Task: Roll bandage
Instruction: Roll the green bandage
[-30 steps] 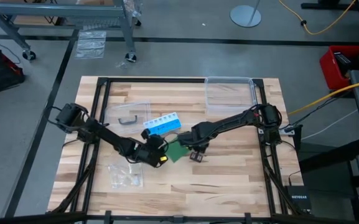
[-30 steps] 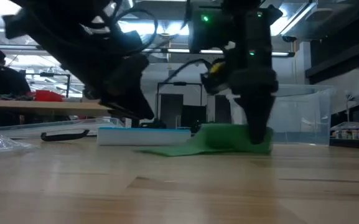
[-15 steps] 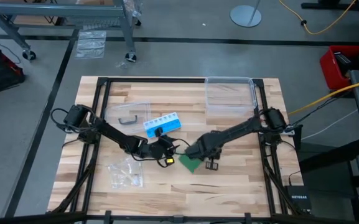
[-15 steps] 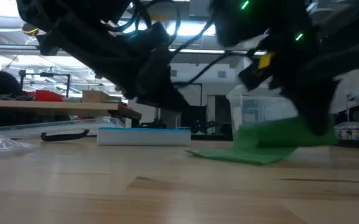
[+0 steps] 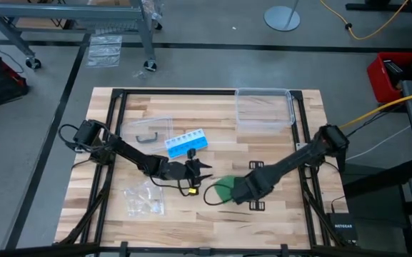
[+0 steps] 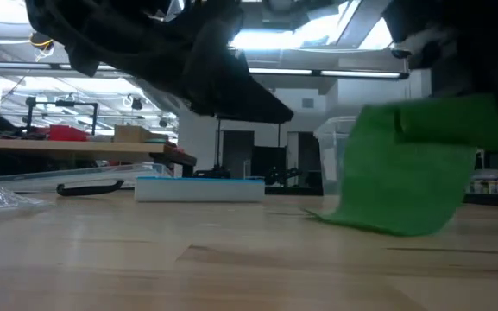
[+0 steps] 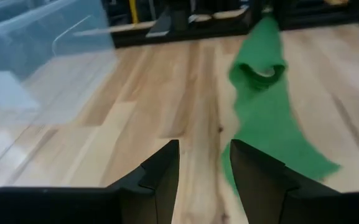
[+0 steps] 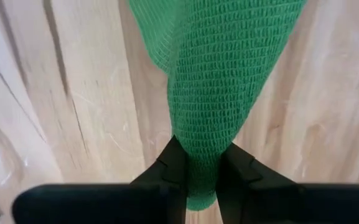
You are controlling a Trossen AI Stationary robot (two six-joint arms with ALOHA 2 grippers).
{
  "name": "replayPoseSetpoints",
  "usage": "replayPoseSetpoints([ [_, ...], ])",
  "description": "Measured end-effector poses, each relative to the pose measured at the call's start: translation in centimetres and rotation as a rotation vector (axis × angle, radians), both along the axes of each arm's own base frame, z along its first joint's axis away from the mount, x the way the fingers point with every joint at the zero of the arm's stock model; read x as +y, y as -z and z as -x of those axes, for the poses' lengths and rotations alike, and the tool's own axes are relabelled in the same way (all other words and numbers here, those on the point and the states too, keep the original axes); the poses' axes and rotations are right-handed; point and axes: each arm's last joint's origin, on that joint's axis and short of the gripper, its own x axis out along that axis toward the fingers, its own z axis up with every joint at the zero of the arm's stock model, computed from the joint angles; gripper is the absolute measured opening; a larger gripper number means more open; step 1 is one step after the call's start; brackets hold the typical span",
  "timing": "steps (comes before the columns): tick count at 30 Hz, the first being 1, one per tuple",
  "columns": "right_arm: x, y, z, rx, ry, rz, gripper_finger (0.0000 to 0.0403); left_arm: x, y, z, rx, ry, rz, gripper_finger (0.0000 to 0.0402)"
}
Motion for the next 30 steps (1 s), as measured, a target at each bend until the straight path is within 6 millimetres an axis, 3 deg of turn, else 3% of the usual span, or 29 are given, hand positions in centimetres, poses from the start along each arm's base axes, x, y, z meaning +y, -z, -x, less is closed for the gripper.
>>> replayPoseSetpoints([
  [9,0.6,-1.9,0.8,-0.179,0.026,0.073,0.0053,-0.2,-0.7,-0.2,-0.072,0.033,0.038,0.0136],
  [22,1.3,-2.2,-0.4,-0.306,-0.001,0.001,0.0053,0.2,-1.1,-0.5,-0.107,0.117,0.082,0.0136],
  [30,1.3,-2.2,-0.7,-0.332,-0.014,0.002,0.0053,-0.6,-1.0,-0.4,-0.094,0.243,0.116,0.0136],
])
